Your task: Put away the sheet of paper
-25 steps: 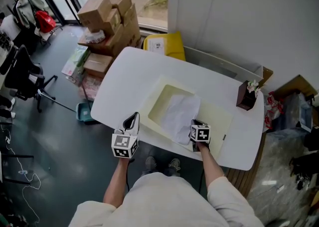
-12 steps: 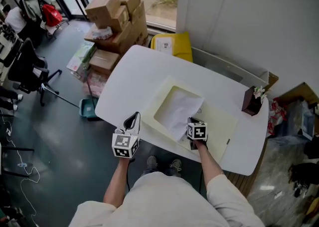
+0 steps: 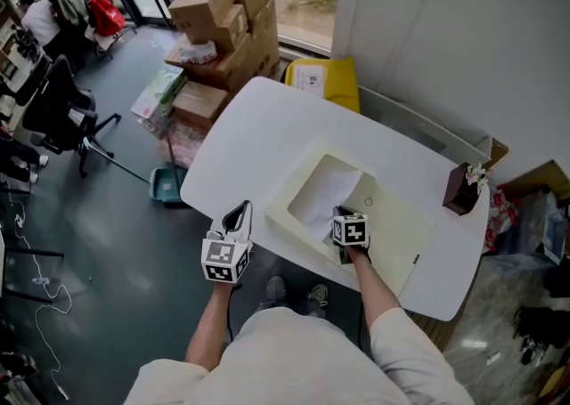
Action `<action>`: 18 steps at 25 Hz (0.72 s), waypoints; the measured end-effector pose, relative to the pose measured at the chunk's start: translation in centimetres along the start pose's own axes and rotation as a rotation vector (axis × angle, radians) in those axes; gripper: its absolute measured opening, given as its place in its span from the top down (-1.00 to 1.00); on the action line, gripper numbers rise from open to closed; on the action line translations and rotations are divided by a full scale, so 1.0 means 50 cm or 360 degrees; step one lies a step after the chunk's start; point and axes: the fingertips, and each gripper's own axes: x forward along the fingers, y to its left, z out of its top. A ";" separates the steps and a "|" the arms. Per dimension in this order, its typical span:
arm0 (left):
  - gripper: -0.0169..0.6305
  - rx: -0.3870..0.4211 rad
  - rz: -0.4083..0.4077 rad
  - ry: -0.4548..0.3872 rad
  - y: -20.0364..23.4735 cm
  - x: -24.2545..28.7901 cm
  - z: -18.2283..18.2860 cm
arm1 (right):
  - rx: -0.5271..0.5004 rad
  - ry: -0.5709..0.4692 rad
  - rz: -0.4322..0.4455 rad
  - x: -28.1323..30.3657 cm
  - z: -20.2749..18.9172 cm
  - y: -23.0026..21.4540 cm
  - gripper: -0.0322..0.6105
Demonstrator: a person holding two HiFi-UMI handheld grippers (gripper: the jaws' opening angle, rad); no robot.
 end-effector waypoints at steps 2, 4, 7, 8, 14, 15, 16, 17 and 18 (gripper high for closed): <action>0.94 -0.0004 0.0011 0.0001 0.006 -0.005 -0.001 | -0.0009 0.0003 0.0001 0.006 0.008 0.008 0.89; 0.94 -0.0010 0.0018 0.0002 0.012 -0.009 -0.003 | -0.0009 0.0001 -0.0020 0.006 0.016 0.010 0.89; 0.94 -0.0015 0.0022 0.0000 0.018 -0.013 -0.004 | -0.0005 0.0000 -0.0006 0.011 0.013 0.013 0.89; 0.94 -0.0015 0.0021 -0.0002 0.020 -0.014 -0.003 | -0.0001 0.0001 0.0003 0.012 0.010 0.014 0.89; 0.94 -0.0009 -0.0021 -0.0008 0.005 -0.004 0.001 | 0.0014 -0.0037 0.0033 -0.006 0.007 0.014 0.49; 0.94 -0.0006 -0.0032 -0.0010 -0.001 -0.002 0.003 | 0.0018 -0.0054 0.0020 -0.011 0.007 0.009 0.45; 0.94 -0.0003 -0.0045 -0.0013 -0.007 0.000 0.005 | 0.0022 -0.0069 0.0003 -0.017 0.005 0.004 0.40; 0.94 0.0001 -0.0057 -0.0016 -0.014 0.002 0.006 | 0.0029 -0.0081 -0.0013 -0.023 0.003 -0.002 0.36; 0.94 0.0006 -0.0070 -0.0019 -0.020 0.004 0.009 | 0.0037 -0.0092 -0.0025 -0.029 0.000 -0.007 0.35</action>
